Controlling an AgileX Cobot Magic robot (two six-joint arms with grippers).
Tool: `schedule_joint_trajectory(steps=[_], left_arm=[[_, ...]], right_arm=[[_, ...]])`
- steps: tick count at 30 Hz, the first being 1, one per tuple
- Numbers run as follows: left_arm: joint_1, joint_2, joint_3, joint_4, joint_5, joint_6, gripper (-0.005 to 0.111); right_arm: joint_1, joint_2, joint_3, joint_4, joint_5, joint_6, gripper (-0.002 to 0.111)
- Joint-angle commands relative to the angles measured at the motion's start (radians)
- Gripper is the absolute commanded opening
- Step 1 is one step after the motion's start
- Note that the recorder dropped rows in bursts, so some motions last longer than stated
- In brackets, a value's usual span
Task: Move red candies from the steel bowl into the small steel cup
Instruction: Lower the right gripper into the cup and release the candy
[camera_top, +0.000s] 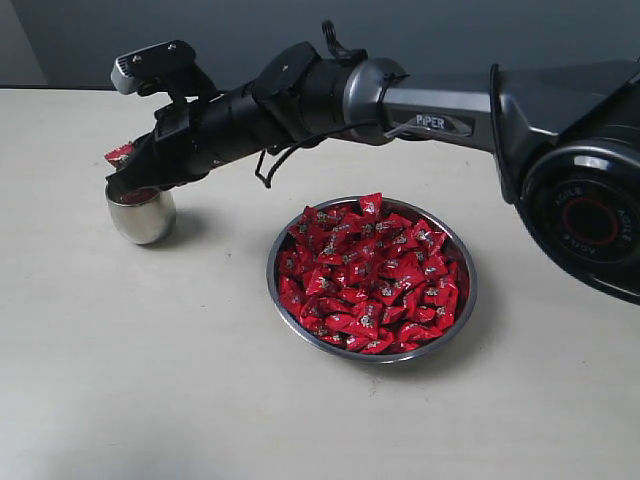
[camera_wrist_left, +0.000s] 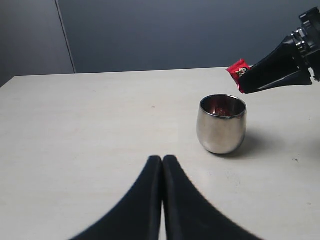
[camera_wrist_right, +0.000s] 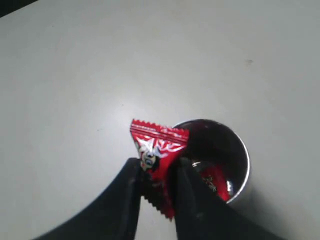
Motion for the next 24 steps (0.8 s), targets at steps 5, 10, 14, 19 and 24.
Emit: schedule_joint_trajectory(steps=[5, 10, 14, 19, 24], left_arm=[[0.001, -0.004, 0.004, -0.002, 0.001, -0.001, 0.0], [0.001, -0.004, 0.004, -0.002, 0.001, -0.001, 0.0], [0.001, -0.004, 0.004, -0.002, 0.001, -0.001, 0.0], [0.001, -0.004, 0.004, -0.002, 0.001, -0.001, 0.0], [0.001, -0.004, 0.004, -0.002, 0.001, -0.001, 0.0]], right_arm=[[-0.003, 0.057, -0.098, 0.048, 0.026, -0.04, 0.02], [-0.003, 0.081, -0.133, 0.027, 0.022, -0.011, 0.02], [-0.007, 0.094, -0.138, -0.006, 0.002, 0.009, 0.02], [-0.007, 0.111, -0.138, -0.065, -0.01, 0.06, 0.02], [-0.007, 0.113, -0.138, -0.065, -0.042, 0.06, 0.02]])
